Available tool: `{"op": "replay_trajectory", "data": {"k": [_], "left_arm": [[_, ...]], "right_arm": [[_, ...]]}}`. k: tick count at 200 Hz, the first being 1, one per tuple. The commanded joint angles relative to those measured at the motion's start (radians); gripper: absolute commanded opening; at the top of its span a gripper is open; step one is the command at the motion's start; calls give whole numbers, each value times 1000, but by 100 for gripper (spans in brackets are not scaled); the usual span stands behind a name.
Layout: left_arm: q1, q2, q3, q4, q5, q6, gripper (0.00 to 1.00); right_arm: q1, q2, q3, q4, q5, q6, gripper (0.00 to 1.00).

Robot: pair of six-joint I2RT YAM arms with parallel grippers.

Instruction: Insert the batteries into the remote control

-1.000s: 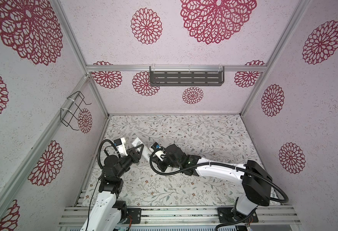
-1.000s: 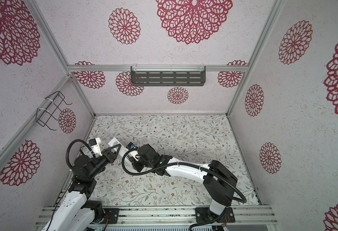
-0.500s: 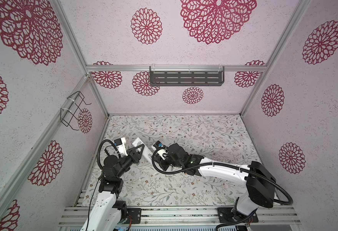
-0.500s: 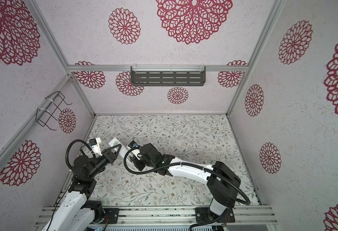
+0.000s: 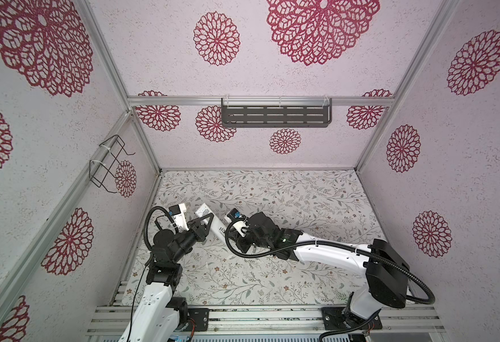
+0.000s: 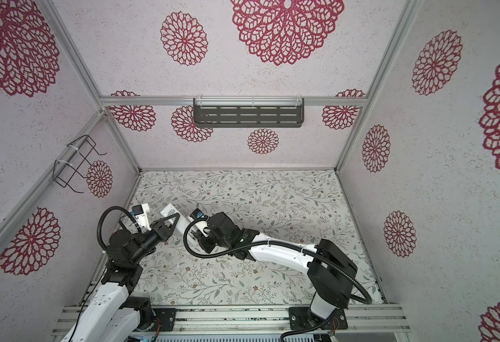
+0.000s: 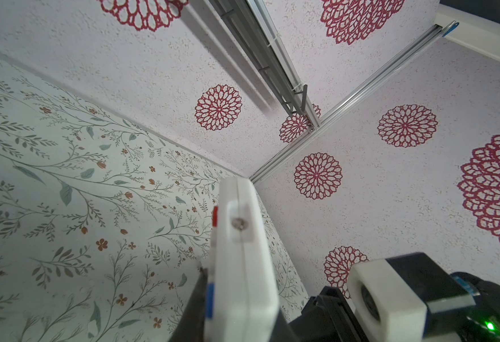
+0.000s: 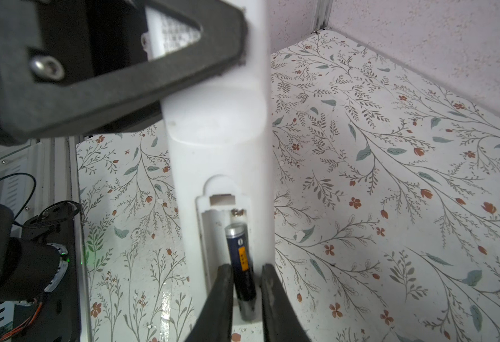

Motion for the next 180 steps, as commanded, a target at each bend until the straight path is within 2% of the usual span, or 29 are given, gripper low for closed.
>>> {"op": "replay_trajectory", "data": {"k": [1, 113, 153, 180], "left_arm": [[-2, -7, 12, 116, 101, -71, 13], [27, -1, -6, 179, 122, -120, 14], [34, 5, -10, 195, 133, -144, 14], [45, 12, -11, 212, 147, -166, 14]], "right_arm": [[-12, -13, -22, -28, 25, 7, 18], [3, 0, -24, -41, 39, 4, 23], [15, 14, -2, -65, 56, -12, 22], [24, 21, 9, -74, 71, -22, 17]]}}
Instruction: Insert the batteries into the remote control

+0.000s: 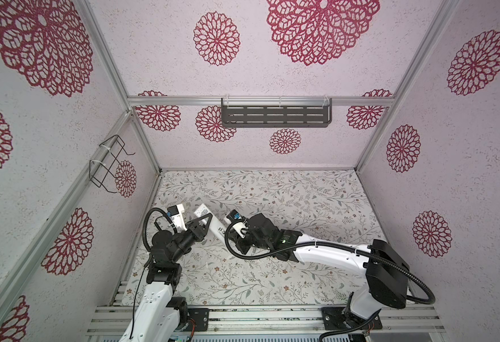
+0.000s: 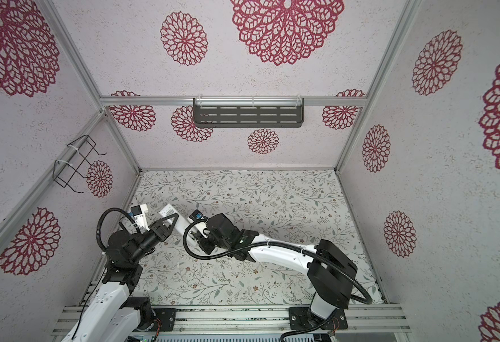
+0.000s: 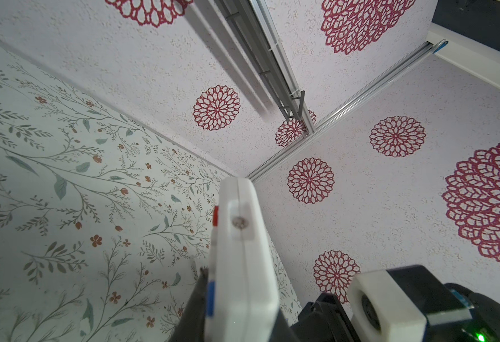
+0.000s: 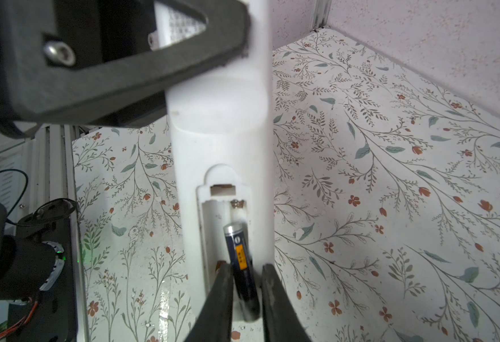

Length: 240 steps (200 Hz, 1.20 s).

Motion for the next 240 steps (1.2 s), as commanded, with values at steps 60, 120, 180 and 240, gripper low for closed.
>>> {"op": "replay_trajectory", "data": {"k": [60, 120, 180, 240], "left_arm": [[33, 3, 4, 209, 120, -151, 14], [58, 49, -17, 337, 170, -238, 14], [70, 66, -11, 379, 205, -281, 13], [101, 88, -4, 459, 276, -379, 11]], "right_arm": [[19, 34, 32, -61, 47, -20, 14], [25, 81, 95, -72, 91, -25, 13], [23, 111, 124, -55, 120, -49, 12], [10, 150, 136, 4, 105, -98, 12]]}}
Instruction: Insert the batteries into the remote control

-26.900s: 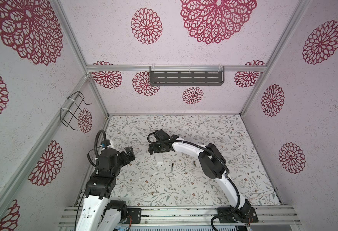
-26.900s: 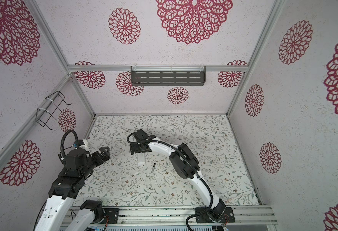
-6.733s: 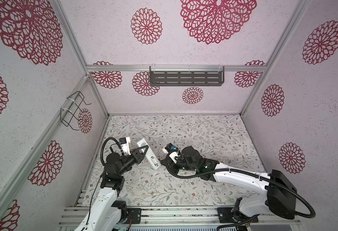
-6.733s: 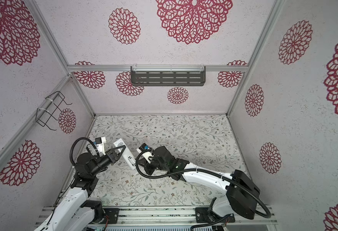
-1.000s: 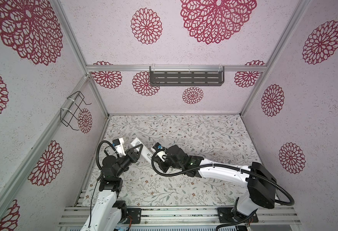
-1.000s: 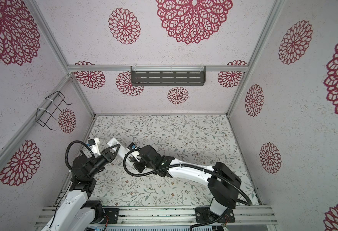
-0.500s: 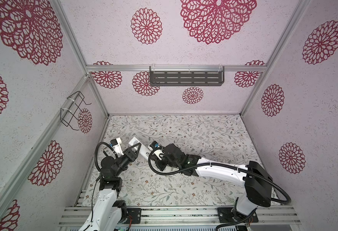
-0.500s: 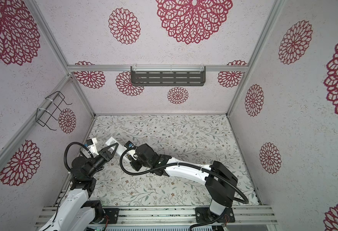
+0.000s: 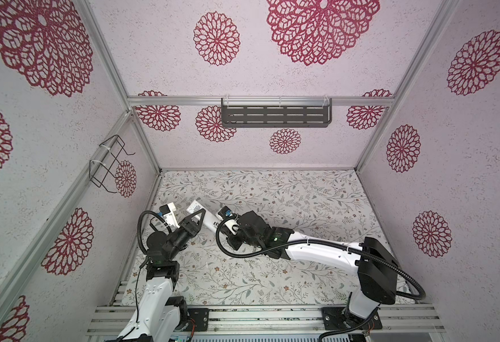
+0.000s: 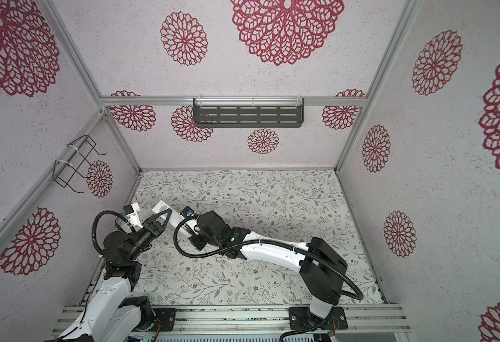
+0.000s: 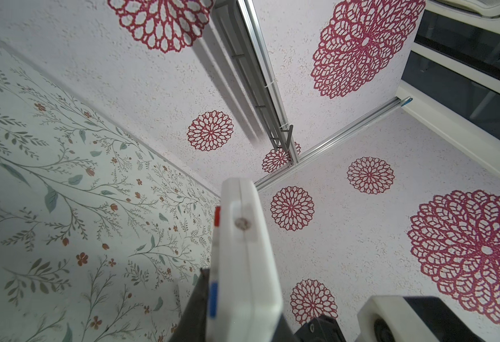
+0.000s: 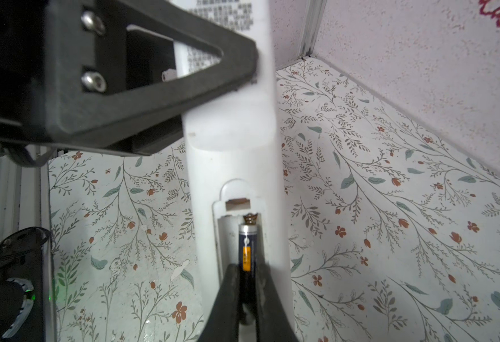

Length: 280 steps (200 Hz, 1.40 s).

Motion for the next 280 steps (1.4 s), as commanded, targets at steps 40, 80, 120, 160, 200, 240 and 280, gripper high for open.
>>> {"op": "replay_trajectory", "data": {"k": [40, 80, 120, 160, 200, 240, 280], "left_arm": [[22, 27, 34, 347, 274, -318, 9], [23, 42, 44, 332, 285, -306, 9], [24, -29, 78, 46, 246, -136, 10], [23, -117, 118, -246, 172, 42, 10], [24, -102, 113, -240, 165, 39, 10], [24, -97, 110, -225, 163, 38, 10], [23, -94, 103, -205, 153, 27, 10]], "right_arm": [[-45, 74, -15, 49, -22, -70, 12], [-50, 63, -12, 29, -17, -83, 12], [-50, 3, -55, 11, 1, -76, 16], [-47, -50, -99, -8, -5, -60, 22], [-38, -87, -118, -23, -23, -61, 26], [-36, -118, -148, -17, -38, -56, 28], [-35, -117, -159, 4, -52, -54, 22]]}}
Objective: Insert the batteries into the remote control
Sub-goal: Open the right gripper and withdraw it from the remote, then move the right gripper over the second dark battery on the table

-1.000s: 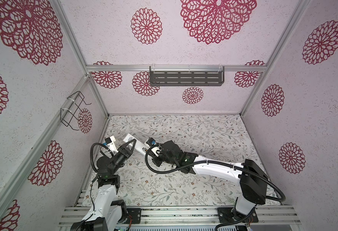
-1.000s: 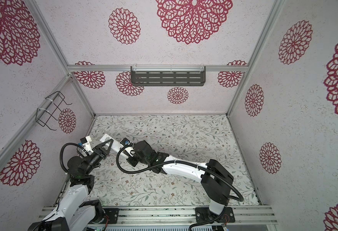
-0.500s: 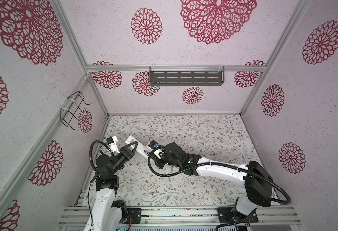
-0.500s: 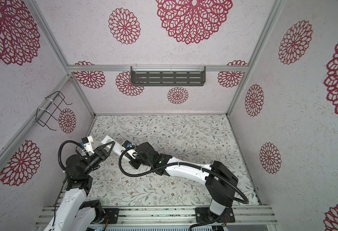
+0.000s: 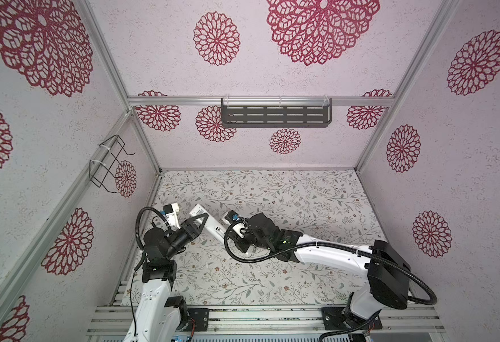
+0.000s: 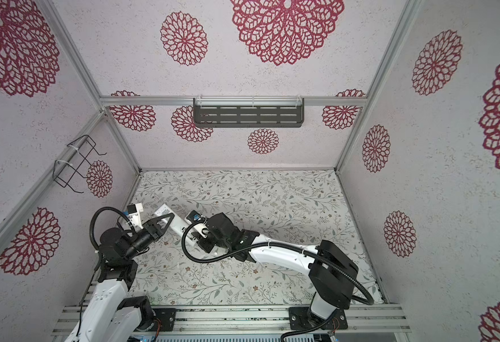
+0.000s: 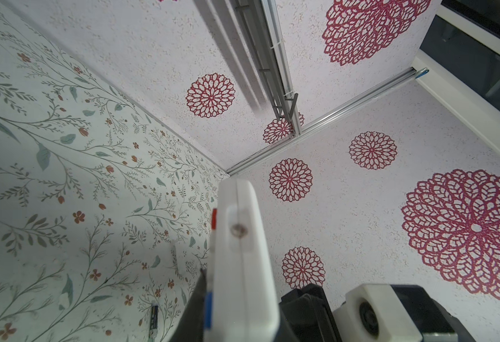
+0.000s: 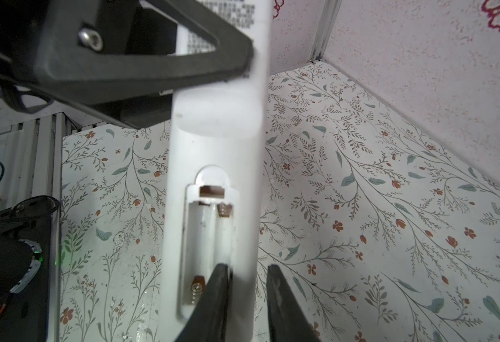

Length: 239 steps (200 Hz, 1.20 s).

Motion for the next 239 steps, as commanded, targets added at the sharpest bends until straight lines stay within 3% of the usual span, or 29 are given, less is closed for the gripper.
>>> {"op": "replay_trajectory", "data": {"k": [1, 34, 69, 84, 110, 144, 183, 239], "left_arm": [[-3, -14, 31, 78, 17, -33, 10], [-3, -17, 40, 29, -5, -2, 11], [-3, -46, 72, -208, -116, 117, 11], [-2, -60, 86, -302, -168, 168, 11], [-3, -52, 84, -309, -190, 178, 11], [-2, -64, 74, -310, -189, 177, 11], [-1, -113, 47, -319, -199, 171, 11], [-2, -137, 42, -310, -189, 164, 11]], "right_arm": [[-8, -18, -17, -53, 26, 5, 22], [-12, -9, -11, -56, 45, 12, 21], [-53, -73, -78, -95, 97, 126, 27], [-55, -157, -168, -109, 123, 173, 34], [-55, -291, -275, -189, 147, 283, 47], [-60, -347, -283, -510, 202, 495, 58], [-61, -334, -256, -876, 229, 665, 61], [-18, -245, -210, -1089, 190, 697, 77]]}}
